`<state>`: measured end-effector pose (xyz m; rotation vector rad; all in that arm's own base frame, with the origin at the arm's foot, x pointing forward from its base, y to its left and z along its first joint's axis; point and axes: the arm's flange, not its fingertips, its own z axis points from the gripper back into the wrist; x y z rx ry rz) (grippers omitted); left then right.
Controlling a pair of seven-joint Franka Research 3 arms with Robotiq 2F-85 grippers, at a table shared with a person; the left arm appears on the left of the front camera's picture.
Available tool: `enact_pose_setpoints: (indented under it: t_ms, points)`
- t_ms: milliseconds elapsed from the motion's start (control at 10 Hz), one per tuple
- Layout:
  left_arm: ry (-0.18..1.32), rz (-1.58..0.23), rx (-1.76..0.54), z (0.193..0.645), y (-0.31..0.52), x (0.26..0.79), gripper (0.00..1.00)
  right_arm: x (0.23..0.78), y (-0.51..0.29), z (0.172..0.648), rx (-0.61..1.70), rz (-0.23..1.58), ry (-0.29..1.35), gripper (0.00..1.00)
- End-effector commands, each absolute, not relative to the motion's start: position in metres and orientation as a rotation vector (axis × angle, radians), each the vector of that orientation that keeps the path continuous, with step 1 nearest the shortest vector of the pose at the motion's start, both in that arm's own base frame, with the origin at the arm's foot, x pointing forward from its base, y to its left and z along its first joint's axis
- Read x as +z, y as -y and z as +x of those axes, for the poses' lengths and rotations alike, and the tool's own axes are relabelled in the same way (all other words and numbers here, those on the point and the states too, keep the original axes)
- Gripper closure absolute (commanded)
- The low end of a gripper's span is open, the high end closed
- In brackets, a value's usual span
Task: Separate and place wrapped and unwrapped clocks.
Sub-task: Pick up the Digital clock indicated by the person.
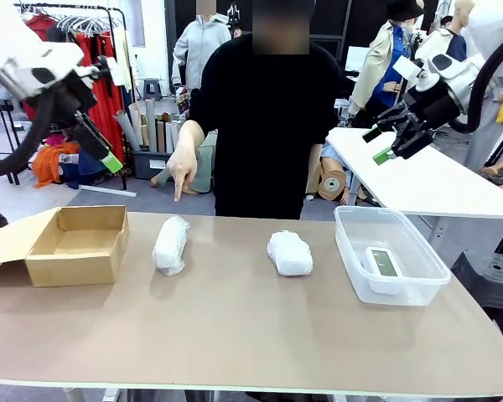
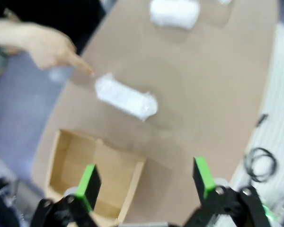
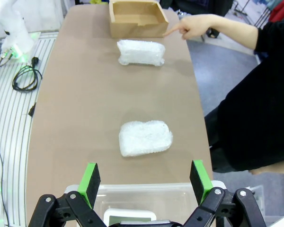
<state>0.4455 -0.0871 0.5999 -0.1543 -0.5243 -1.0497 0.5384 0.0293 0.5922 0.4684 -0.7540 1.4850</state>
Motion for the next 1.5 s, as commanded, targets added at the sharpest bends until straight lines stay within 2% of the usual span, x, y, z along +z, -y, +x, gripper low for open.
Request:
enact_pose_setpoints:
  t_ms: [0, 500, 600, 700, 1100, 1200, 1300, 1400]
  points:
    - [0.427, -0.037, -0.969, 0.444, 0.106, 0.573, 0.00, 0.593, -0.029, 0.538, 1.486, 0.469, 0.754, 0.00]
    - [0.422, 0.038, -0.946, 0.445, 0.144, 0.514, 0.00, 0.593, -0.029, 0.538, 1.486, 0.469, 0.754, 0.00]
    - [0.403, -0.089, -1.029, 0.444, 0.145, 0.521, 0.00, 0.593, -0.029, 0.538, 1.486, 0.469, 0.754, 0.00]
    - [0.404, 0.013, -0.942, 0.449, 0.143, 0.518, 0.00, 0.593, -0.029, 0.538, 1.486, 0.469, 0.754, 0.00]
    - [0.406, -0.007, -0.962, 0.449, 0.146, 0.516, 0.00, 0.593, -0.029, 0.538, 1.486, 0.469, 0.754, 0.00]
    - [0.240, 0.097, -0.625, 0.471, 0.157, 0.522, 0.00, 0.593, -0.029, 0.538, 1.486, 0.469, 0.754, 0.00]
    - [0.222, 0.159, -0.442, 0.481, 0.172, 0.517, 0.00, 0.593, -0.029, 0.538, 1.486, 0.469, 0.754, 0.00]
    - [0.181, 0.163, -0.369, 0.488, 0.180, 0.513, 0.00, 0.593, -0.029, 0.538, 1.486, 0.469, 0.754, 0.00]
